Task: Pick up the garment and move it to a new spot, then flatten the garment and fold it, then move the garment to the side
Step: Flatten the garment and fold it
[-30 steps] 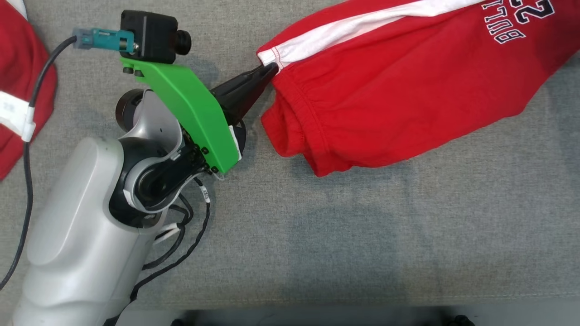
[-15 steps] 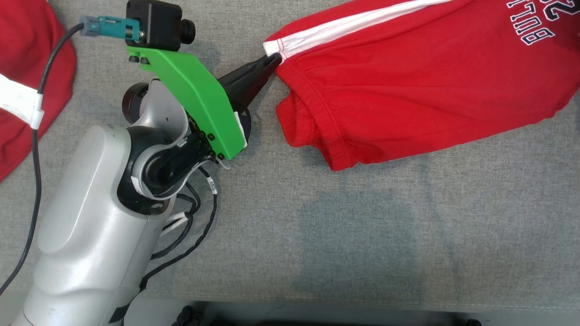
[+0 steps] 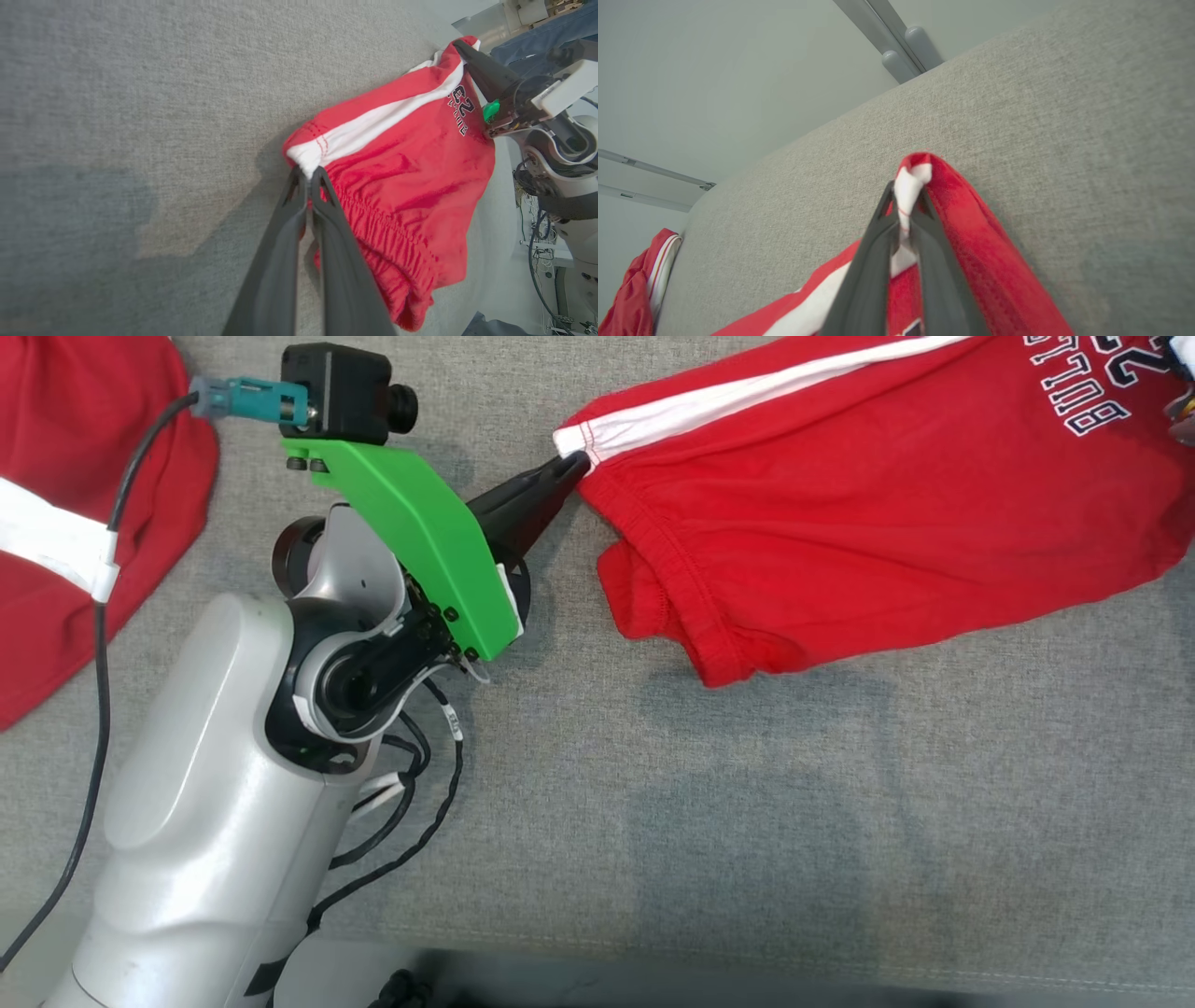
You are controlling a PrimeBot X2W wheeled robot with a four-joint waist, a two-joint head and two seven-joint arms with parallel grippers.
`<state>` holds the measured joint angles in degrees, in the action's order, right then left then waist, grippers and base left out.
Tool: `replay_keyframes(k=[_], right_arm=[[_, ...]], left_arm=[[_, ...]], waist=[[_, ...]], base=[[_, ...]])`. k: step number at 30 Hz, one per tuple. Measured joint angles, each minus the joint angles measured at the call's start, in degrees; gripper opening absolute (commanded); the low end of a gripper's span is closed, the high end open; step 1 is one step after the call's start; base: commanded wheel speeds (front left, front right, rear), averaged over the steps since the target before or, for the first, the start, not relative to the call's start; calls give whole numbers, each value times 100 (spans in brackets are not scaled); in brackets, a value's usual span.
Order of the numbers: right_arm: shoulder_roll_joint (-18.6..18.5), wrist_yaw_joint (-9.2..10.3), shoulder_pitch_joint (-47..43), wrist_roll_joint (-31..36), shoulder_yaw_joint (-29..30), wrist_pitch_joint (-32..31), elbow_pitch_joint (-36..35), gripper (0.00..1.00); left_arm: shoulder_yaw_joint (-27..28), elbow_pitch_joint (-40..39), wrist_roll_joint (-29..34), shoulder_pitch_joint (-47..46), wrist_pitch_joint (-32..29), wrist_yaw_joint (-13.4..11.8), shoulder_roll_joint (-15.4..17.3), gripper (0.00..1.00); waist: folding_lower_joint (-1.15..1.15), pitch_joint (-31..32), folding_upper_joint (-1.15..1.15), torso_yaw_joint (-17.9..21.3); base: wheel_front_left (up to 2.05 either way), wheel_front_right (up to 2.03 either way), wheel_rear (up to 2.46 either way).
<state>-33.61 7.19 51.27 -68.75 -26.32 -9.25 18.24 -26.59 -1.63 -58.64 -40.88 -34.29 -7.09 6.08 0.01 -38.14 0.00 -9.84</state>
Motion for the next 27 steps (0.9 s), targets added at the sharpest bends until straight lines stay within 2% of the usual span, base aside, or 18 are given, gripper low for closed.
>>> replay_keyframes(k=[1, 2, 3, 10, 15, 20, 27], right_arm=[[23, 0, 2, 23, -26, -16, 42, 100], [47, 0, 4, 23, -45, -48, 80, 100], [76, 0, 4, 22, -62, -48, 119, 100], [126, -21, 16, 78, -62, 51, 409, 100], [98, -265, 15, 267, -24, 453, 482, 100], [-162, -491, -52, 842, -116, 1040, 461, 100], [-10, -612, -893, 910, -230, 1461, 586, 100]], left_arm=[[18, 26, -1, 1, 14, 0, -5, 53], [29, 56, -1, 2, 24, 0, -12, 93], [31, 86, -1, 7, 48, 0, -16, 100], [84, 300, 54, 111, 213, -4, -13, 100], [177, 275, 862, 112, 805, 3, 323, 100], [192, 154, 1536, 150, 1471, 90, 606, 100], [152, 137, 2227, 889, 2381, 104, 839, 100]], waist=[[0, 18, 0, -5], [0, 36, 0, -7], [0, 55, 0, -8], [0, 218, 0, 25], [0, 404, 0, 82], [-1, 660, 0, 157], [-1, 1133, 0, 289]], base=[[0, 0, 0], [0, 0, 0], [0, 0, 0], [0, 0, 0], [0, 0, 0], [0, 0, 0], [0, 0, 0]])
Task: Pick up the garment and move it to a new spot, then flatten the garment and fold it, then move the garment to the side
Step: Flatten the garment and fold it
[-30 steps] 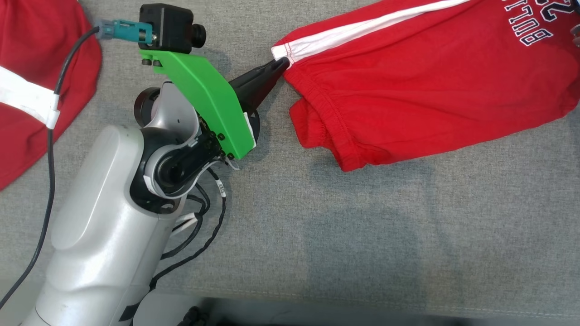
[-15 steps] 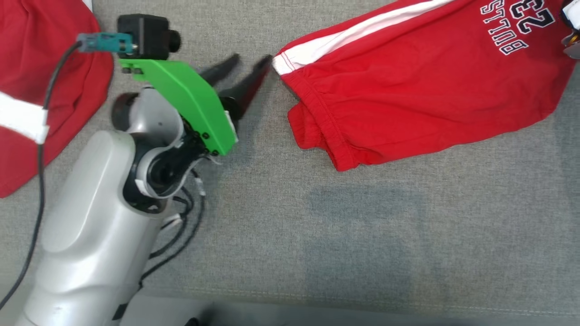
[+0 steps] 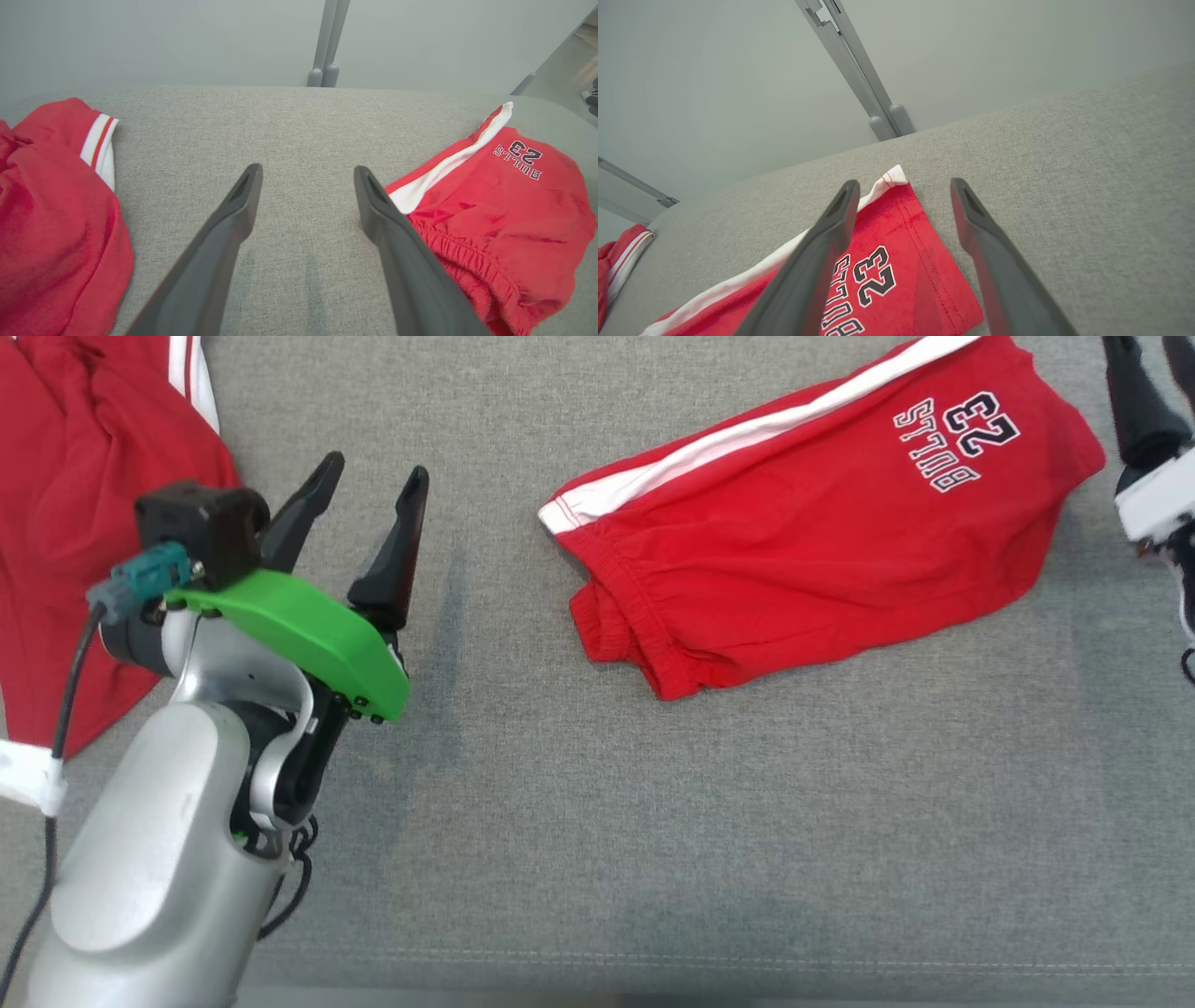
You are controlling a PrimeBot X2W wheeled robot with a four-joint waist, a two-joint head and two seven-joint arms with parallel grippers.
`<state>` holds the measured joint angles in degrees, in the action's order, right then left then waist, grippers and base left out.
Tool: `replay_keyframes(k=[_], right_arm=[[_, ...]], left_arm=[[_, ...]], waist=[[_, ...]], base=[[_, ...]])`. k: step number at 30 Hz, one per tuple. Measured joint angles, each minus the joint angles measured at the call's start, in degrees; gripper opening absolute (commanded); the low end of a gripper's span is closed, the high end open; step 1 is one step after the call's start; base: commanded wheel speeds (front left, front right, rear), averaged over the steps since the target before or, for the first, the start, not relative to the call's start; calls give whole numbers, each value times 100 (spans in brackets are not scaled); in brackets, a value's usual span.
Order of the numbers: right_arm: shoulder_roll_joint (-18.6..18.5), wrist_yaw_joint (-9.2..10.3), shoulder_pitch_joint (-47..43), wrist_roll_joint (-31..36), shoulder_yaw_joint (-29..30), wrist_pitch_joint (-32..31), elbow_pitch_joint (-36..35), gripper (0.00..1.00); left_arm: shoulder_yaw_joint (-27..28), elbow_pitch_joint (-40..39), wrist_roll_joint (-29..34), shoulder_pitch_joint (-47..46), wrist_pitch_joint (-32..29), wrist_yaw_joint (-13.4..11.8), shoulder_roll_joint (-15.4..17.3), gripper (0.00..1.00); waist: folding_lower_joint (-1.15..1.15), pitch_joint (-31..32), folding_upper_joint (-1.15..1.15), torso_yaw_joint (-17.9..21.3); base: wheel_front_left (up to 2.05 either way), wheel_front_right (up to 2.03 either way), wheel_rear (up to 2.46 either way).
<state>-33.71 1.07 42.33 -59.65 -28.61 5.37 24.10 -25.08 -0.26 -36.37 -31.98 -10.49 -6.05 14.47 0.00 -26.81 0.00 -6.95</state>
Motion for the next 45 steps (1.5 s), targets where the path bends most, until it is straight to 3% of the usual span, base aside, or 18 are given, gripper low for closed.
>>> replay_keyframes(k=[3, 6, 15, 31, 45], right_arm=[[123, 1, -499, -178, 0, 96, 201, 100], [224, 2, -841, -412, -9, 83, 207, 100], [296, 4, -956, -555, -57, -63, 30, 100], [520, -56, -1082, -821, -60, -138, 116, 100], [476, -203, -1078, -1057, 113, -233, 366, 100]], left_arm=[[-42, 38, 5, 457, 280, -2, -147, 100], [-194, 85, -374, 1017, 204, -11, -570, 100], [-549, -40, -506, 1143, -66, -55, -858, 100], [-636, 118, -468, 1093, -358, -80, -987, 100], [-740, 102, 152, 890, -248, -103, -992, 100]], waist=[[0, 302, 0, 74], [0, 592, 0, 138], [0, 626, 0, 295], [0, 181, 0, 443], [0, 144, 0, 112]], base=[[0, 0, 0], [0, 0, 0], [0, 0, 0], [0, 0, 0], [0, 0, 0]])
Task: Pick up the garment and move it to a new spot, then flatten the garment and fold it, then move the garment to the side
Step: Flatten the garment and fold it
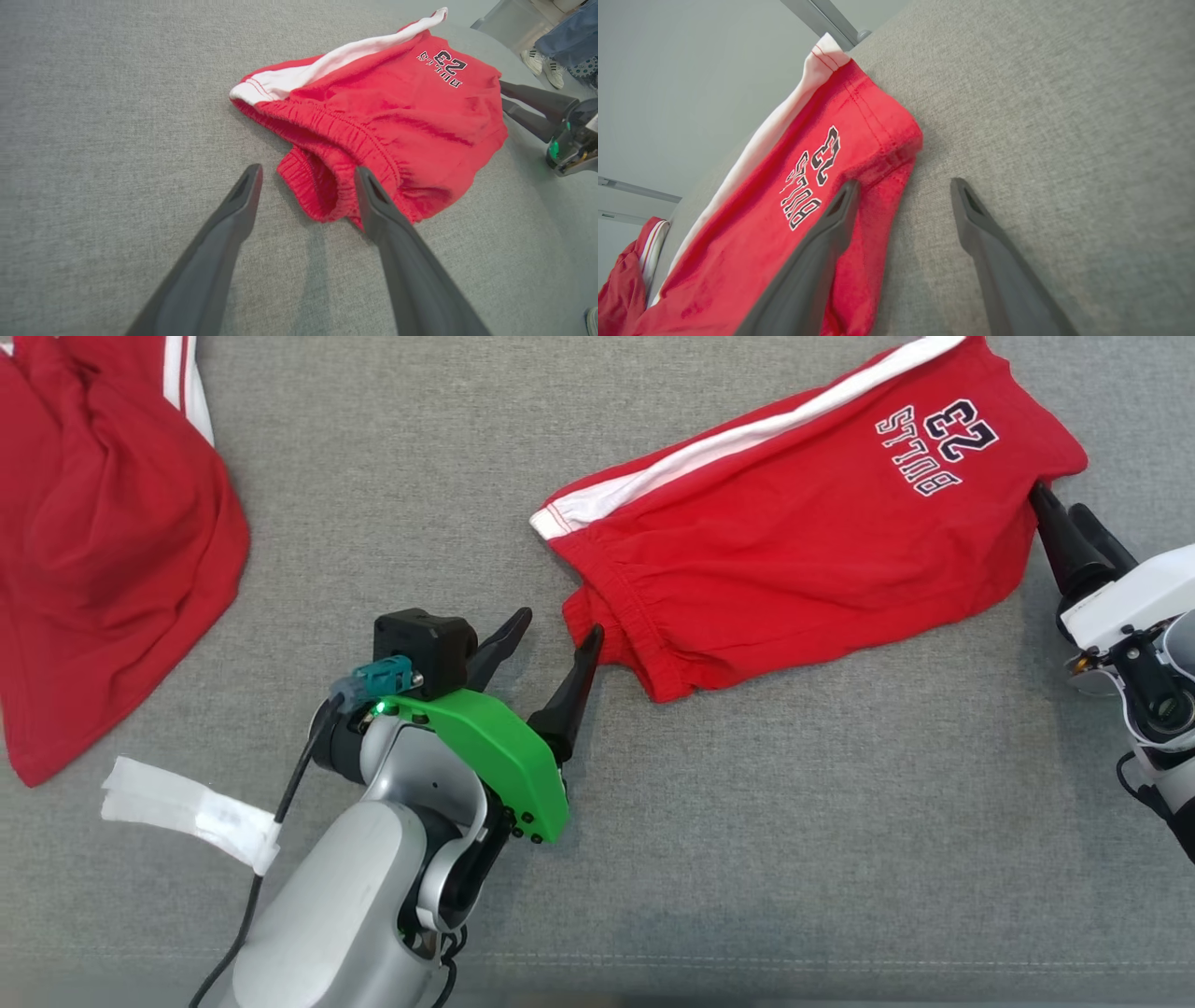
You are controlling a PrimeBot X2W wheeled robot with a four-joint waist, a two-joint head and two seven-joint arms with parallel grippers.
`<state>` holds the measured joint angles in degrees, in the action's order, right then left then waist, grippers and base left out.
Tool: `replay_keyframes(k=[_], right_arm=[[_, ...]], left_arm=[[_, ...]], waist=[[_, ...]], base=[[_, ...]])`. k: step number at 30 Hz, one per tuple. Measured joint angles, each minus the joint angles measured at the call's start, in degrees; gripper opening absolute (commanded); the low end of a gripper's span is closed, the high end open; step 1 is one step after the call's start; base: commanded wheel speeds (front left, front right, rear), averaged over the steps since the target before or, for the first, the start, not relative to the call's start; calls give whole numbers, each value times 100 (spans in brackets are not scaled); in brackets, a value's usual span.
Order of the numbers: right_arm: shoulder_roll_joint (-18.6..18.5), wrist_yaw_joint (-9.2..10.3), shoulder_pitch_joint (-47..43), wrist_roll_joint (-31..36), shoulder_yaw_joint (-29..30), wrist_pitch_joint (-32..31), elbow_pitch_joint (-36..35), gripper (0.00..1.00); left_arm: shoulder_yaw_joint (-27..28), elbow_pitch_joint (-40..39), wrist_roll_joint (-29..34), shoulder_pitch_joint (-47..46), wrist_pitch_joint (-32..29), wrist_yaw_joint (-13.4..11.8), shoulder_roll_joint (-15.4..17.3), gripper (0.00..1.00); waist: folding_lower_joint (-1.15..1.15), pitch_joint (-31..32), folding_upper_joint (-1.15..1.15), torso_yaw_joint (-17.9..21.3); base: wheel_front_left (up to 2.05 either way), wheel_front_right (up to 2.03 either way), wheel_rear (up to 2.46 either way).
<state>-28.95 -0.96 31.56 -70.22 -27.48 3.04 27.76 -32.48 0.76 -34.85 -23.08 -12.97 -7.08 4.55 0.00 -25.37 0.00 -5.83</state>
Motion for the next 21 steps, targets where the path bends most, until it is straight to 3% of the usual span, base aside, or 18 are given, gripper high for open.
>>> replay_keyframes(k=[11, 13, 14, 15, 19, 21], right_arm=[[-46, -60, -2, -210, 81, -160, 202, 100], [-37, -102, -9, -265, 86, -212, 235, 59], [-35, -103, -14, -307, 93, -216, 250, 47], [-31, -103, -32, -349, 114, -216, 265, 43], [-33, -112, -172, -437, 160, -260, 349, 5], [-38, -130, -269, -449, 164, -270, 394, 8]], left_arm=[[159, -163, 131, 224, 353, -1, 1, 100], [244, -205, 169, 335, 424, -1, 4, 100], [282, -240, 192, 381, 455, -1, 10, 100], [316, -267, 221, 427, 466, -1, 14, 100], [404, -358, 345, 614, 625, -1, 48, 100], [497, -397, 346, 741, 684, -1, 71, 100]], waist=[[0, 195, 0, -419], [0, 252, 0, -485], [0, 279, 0, -519], [0, 307, 0, -554], [0, 430, 0, -678], [0, 502, 0, -730]], base=[[0, 0, 0], [0, 0, 0], [0, 0, 0], [0, 0, 0], [0, 0, 0], [0, 0, 0]])
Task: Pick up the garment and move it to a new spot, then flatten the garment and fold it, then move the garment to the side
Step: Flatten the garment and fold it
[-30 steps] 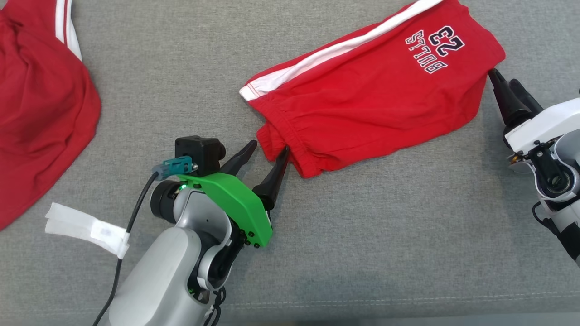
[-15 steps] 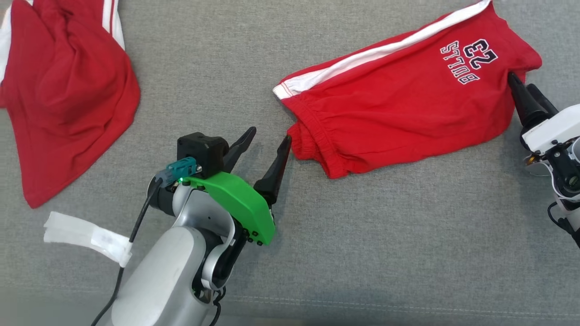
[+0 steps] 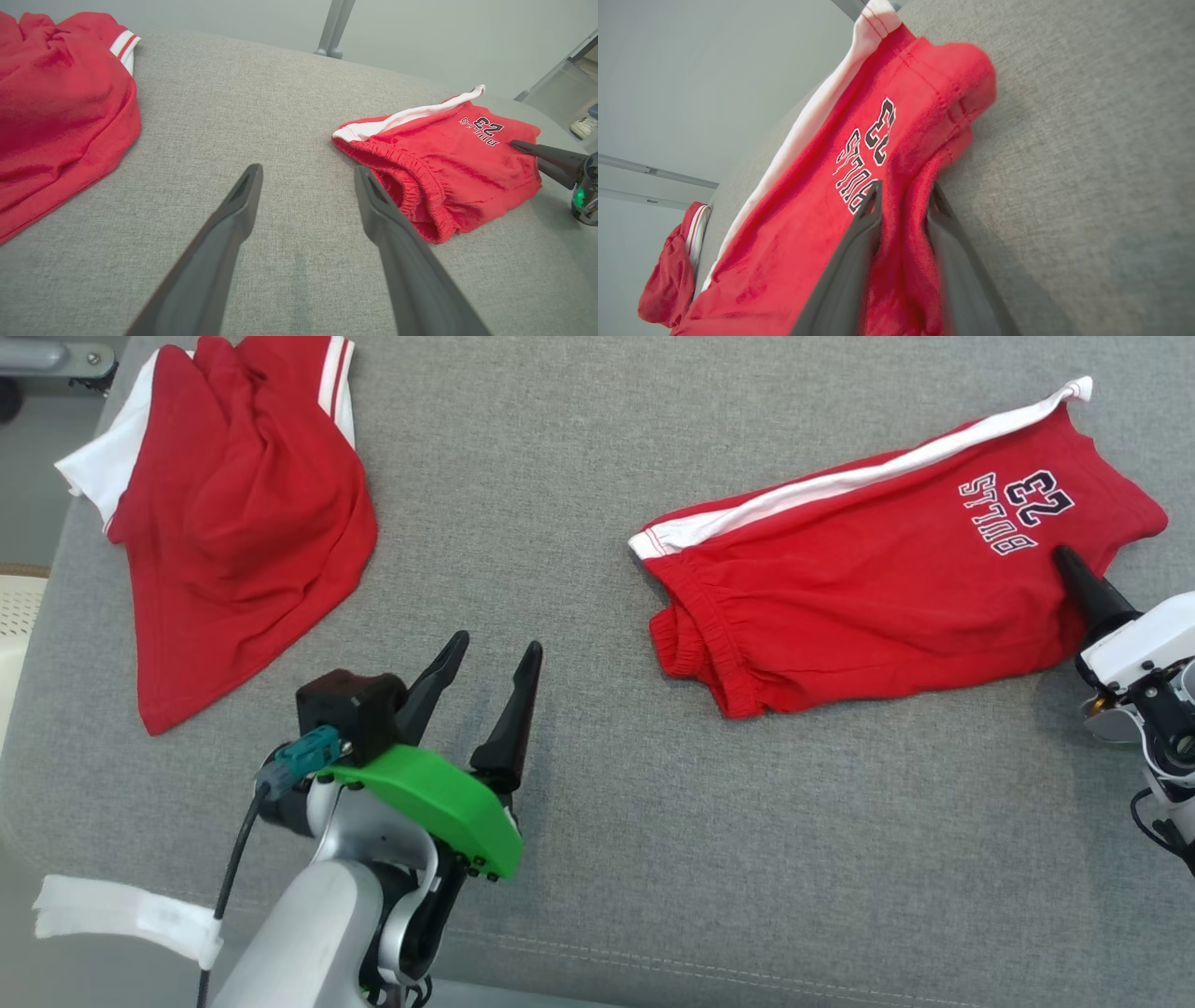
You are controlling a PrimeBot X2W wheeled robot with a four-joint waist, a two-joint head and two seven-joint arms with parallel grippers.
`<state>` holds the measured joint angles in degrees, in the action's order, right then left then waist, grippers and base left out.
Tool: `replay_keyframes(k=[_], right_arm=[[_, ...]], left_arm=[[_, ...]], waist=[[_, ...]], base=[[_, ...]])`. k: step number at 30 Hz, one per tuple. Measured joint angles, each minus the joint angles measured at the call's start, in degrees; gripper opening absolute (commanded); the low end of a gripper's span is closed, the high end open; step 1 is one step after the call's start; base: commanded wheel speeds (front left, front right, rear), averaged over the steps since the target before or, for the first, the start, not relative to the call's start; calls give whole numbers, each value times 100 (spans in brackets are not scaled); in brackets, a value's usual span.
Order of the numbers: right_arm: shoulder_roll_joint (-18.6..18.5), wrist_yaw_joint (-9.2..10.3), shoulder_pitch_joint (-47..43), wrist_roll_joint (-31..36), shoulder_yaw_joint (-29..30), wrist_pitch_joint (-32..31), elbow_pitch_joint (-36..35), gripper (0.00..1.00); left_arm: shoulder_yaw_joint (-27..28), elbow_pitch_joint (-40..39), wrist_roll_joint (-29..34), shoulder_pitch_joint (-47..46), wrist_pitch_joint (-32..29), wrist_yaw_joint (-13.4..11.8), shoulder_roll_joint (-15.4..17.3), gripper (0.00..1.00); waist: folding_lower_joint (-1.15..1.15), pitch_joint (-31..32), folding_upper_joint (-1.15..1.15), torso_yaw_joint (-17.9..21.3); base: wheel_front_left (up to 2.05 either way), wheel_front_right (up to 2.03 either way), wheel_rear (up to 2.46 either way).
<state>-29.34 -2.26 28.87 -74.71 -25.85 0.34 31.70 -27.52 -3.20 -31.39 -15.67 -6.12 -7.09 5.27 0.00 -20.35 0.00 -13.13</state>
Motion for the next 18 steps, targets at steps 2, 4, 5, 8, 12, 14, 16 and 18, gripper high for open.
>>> replay_keyframes(k=[2, 4, 5, 8, 12, 14, 16, 18], right_arm=[[1, -18, -58, -48, 23, -34, 32, 6], [3, -14, -88, -114, 27, -67, 38, 0], [2, -9, -102, -137, 53, -77, 41, 0], [-4, 44, -120, -259, 146, -99, 73, 0], [-7, 88, -120, -291, 207, -122, 82, 0], [-10, 86, -120, -302, 250, -121, 81, 0], [-19, 78, -121, -302, 257, -120, 75, 0], [-12, 77, -127, -304, 265, -87, 68, 0]], left_arm=[[129, -27, 0, 164, 32, 0, 38, 100], [271, -77, 0, 342, 62, 0, 88, 100], [312, -112, -1, 416, 62, 0, 112, 100], [353, -221, -2, 543, 62, 0, 109, 100], [400, -407, -1, 615, 62, 0, 100, 100], [371, -450, -1, 638, 62, 0, 77, 100], [385, -487, -1, 659, 62, 0, 65, 100], [481, -495, 0, 731, 63, 0, 66, 100]], waist=[[0, 74, 0, -42], [0, 144, 0, -69], [0, 175, 0, -79], [0, 219, 0, -100], [0, 197, 0, -92], [0, 184, 0, -84], [0, 189, 0, -73], [0, 205, 0, -45]], base=[[0, 0, 0], [0, 0, 0], [0, 0, 0], [0, 0, 0], [0, 0, 0], [0, 0, 0], [0, 0, 0], [0, 0, 0]])
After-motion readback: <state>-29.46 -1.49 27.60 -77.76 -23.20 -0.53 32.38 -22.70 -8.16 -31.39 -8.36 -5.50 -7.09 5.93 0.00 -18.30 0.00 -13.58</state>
